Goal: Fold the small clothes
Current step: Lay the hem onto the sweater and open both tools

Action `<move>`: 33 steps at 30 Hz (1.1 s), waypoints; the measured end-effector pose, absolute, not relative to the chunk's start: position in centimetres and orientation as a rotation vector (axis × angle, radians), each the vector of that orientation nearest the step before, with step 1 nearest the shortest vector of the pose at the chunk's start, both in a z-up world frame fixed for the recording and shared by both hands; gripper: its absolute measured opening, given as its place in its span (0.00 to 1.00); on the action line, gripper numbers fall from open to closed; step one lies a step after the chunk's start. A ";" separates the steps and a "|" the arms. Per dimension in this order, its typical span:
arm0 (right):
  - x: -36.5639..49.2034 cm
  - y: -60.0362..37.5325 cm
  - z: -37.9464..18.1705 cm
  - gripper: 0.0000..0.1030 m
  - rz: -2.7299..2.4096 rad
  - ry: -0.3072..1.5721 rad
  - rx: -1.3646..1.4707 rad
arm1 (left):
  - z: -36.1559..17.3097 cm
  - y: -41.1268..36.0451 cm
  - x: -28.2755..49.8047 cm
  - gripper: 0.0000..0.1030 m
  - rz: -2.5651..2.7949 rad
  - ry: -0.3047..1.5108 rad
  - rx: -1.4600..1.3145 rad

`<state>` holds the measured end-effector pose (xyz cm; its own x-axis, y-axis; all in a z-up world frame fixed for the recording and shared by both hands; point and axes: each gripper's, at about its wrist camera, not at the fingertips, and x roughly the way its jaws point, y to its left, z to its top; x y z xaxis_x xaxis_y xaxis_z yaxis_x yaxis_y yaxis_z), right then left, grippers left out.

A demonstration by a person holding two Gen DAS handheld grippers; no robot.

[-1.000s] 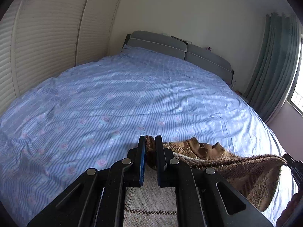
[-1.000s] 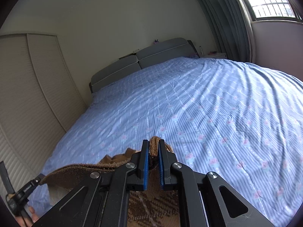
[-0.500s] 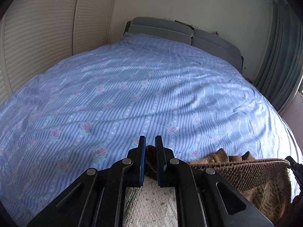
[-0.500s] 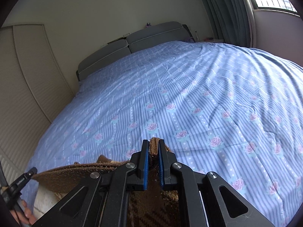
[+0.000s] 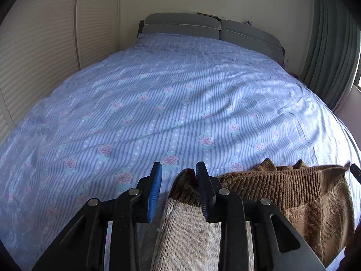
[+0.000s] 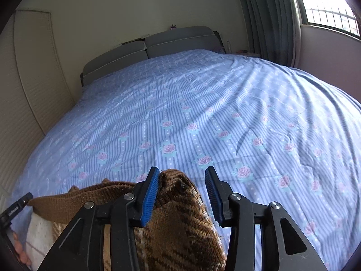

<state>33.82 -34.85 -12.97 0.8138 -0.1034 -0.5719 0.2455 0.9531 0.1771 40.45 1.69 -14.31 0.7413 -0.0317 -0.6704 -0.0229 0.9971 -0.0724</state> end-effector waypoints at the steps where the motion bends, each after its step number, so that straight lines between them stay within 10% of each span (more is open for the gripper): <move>1: 33.5 -34.6 -12.6 0.46 -0.191 0.592 0.228 | -14.1 1.9 40.0 0.36 -0.006 0.737 -0.075; 33: 28.6 -31.8 -14.2 0.63 -0.185 0.672 0.162 | -13.4 -0.8 33.0 0.51 -0.019 0.671 -0.024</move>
<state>28.61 -31.77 -14.17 0.7673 -0.1172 -0.6304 0.2213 0.9712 0.0888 33.03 -0.76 -13.39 0.7830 -0.0252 -0.6215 0.0100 0.9996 -0.0279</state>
